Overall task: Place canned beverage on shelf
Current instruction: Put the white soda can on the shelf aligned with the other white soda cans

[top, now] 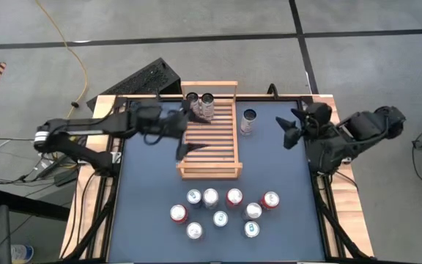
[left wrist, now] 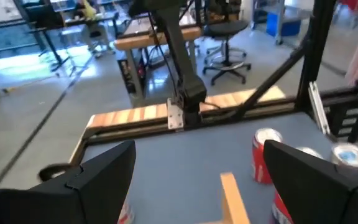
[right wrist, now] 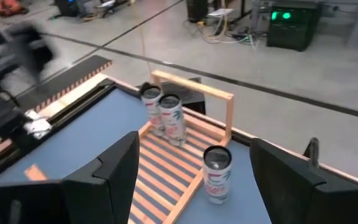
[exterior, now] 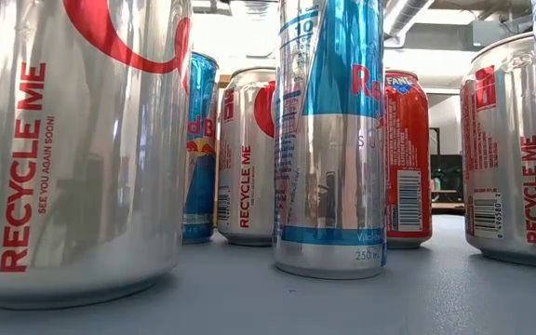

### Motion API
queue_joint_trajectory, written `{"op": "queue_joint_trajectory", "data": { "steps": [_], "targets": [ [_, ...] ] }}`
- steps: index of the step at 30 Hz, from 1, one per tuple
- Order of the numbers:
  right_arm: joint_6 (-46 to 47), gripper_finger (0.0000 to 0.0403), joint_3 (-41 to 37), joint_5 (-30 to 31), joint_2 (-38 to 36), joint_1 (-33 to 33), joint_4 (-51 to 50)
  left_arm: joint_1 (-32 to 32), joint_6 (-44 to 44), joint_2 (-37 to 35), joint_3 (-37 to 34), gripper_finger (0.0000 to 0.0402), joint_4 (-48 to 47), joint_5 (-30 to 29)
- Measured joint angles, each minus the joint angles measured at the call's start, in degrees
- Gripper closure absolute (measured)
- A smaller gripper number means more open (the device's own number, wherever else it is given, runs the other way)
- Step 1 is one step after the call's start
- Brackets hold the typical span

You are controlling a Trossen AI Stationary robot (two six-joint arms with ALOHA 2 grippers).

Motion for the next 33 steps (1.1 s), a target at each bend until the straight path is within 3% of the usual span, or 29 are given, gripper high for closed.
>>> {"op": "queue_joint_trajectory", "data": {
  "steps": [7,14,18,33],
  "targets": [
    [0.0,0.0126,0.0,-0.1,3.0,2.8,-0.1,6.2,-1.3,14.8,8.5,0.006,2.0,6.9],
    [3.3,0.0127,0.0,-0.3,6.8,5.0,-0.9,6.7,1.2,27.1,16.0,0.006,4.8,4.7],
    [6.8,0.0127,0.0,-0.3,7.5,7.2,-2.2,8.1,0.6,32.1,17.5,0.006,9.3,5.2],
    [11.2,0.0127,0.0,0.0,8.1,10.5,-2.7,12.1,1.7,44.9,26.9,0.006,8.1,2.7]
  ]
}}
